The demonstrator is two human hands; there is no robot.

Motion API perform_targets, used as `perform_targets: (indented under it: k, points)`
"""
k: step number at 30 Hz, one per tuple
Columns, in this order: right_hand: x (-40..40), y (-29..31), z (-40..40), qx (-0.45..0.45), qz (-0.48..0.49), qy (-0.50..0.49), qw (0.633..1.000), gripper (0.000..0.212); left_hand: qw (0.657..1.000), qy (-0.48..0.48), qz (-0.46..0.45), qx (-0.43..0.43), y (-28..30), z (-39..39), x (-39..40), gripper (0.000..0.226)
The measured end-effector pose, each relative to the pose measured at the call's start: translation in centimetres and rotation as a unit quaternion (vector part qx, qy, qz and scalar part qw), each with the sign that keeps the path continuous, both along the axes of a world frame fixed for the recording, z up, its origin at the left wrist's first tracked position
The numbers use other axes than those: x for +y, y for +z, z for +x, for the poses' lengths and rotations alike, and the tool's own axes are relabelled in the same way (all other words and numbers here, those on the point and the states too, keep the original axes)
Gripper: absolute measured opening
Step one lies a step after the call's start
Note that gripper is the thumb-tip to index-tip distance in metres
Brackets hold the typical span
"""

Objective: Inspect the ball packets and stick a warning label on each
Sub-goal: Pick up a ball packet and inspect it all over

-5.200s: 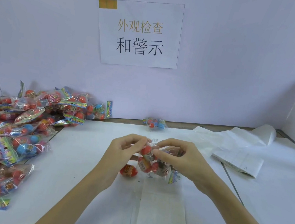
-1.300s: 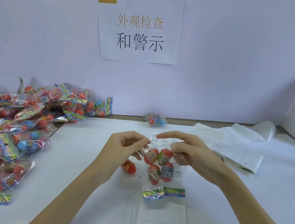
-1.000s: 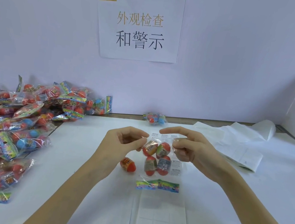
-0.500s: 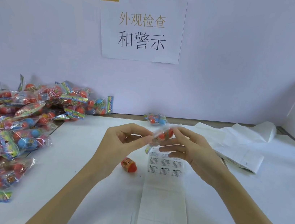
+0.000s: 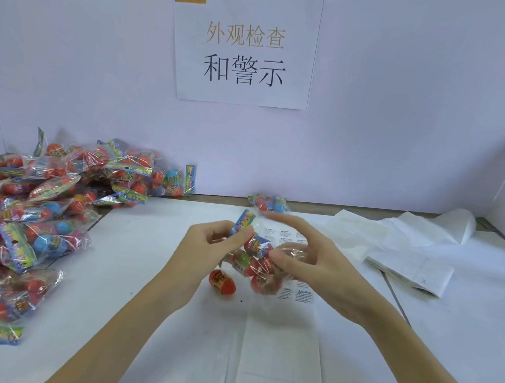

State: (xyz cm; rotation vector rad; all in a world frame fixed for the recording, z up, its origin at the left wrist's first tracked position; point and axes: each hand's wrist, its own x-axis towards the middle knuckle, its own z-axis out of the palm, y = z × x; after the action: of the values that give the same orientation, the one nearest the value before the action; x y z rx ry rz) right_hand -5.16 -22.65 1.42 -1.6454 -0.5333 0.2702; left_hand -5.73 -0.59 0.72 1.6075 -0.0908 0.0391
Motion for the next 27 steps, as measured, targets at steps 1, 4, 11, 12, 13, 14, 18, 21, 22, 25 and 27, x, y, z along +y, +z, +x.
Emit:
perform_targets:
  k: [1,4,11,12,13,14,18,21,22,25,27]
  points:
    - [0.0,0.0,0.1,0.015,-0.003,-0.02,1.0,0.052,1.0,0.017,0.001,-0.016,0.0,0.0,0.1,0.022]
    - [0.2,0.0,0.1,0.082,0.033,-0.045,0.995,0.047,0.998,0.059,-0.006,-0.038,0.1,0.1,0.1,0.017]
    - [0.6,0.0,0.1,0.127,0.091,-0.024,0.987,0.032,0.987,0.12,-0.008,-0.106,-0.3,0.3,-0.3,0.015]
    - [0.7,0.0,0.0,0.135,0.093,-0.014,0.986,0.034,0.985,0.122,-0.004,-0.118,-0.4,0.3,-0.3,0.016]
    - [0.8,-0.1,0.0,0.143,0.087,0.001,0.986,0.036,0.984,0.126,-0.003,-0.127,-0.6,0.3,-0.4,0.016]
    - [0.8,-0.2,-0.1,0.148,0.074,0.019,0.986,0.039,0.982,0.132,-0.003,-0.132,-0.7,0.4,-0.3,0.017]
    - [0.6,-0.8,-0.3,0.133,0.025,0.051,0.99,0.027,0.981,0.144,0.0,-0.128,-0.8,0.4,-0.2,0.017]
    - [0.5,-0.7,0.0,0.129,0.014,0.057,0.99,0.02,0.981,0.156,-0.006,-0.115,-0.6,0.7,0.1,0.015]
    - [0.4,-0.6,0.1,0.131,0.013,0.058,0.99,0.019,0.98,0.157,-0.003,-0.119,-0.6,0.8,0.2,0.013]
    - [0.6,-0.8,0.0,0.112,0.018,0.041,0.993,0.02,0.985,0.136,-0.023,-0.103,-0.5,0.9,0.3,0.02]
    - [0.7,-1.1,0.0,0.092,0.048,-0.002,0.995,0.023,0.992,0.093,-0.071,-0.056,-0.4,0.9,0.3,0.039]
